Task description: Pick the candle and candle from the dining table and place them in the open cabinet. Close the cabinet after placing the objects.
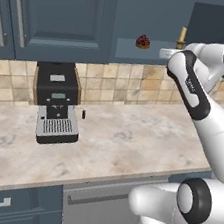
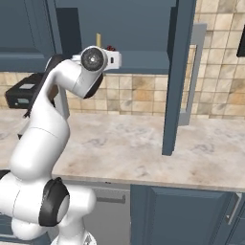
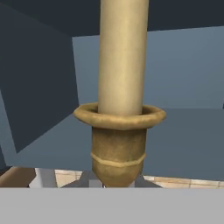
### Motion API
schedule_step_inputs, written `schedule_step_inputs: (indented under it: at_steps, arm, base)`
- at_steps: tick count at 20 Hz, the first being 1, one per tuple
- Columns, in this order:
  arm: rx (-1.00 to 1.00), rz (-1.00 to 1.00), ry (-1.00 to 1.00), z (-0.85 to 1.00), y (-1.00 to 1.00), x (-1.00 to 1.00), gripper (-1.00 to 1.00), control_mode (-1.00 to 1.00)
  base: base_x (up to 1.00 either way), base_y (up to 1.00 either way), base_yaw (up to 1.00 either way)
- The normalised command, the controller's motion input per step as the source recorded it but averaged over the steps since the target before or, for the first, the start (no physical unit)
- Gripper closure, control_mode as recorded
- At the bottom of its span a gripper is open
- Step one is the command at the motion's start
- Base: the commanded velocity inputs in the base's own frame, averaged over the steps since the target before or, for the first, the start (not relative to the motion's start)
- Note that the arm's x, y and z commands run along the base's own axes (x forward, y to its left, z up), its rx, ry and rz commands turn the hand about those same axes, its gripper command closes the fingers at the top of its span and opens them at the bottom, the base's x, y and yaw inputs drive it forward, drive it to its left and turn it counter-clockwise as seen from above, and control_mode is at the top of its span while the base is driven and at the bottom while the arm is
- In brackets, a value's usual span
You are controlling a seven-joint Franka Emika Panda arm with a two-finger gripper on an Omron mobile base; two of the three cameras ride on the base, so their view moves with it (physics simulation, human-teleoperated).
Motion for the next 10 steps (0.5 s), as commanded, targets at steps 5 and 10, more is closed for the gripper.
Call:
schedule_step_inputs:
  at_steps: [5, 10]
  arm:
    - [0.0, 0.0, 0.0, 0.12, -0.19, 0.13, 1.0, -1.0]
    - [0.0, 0.0, 0.0, 0.22, -0.26, 0.2, 1.0, -1.0]
  base:
    - [0.0, 0.0, 0.0]
    - [0.0, 0.0, 0.0]
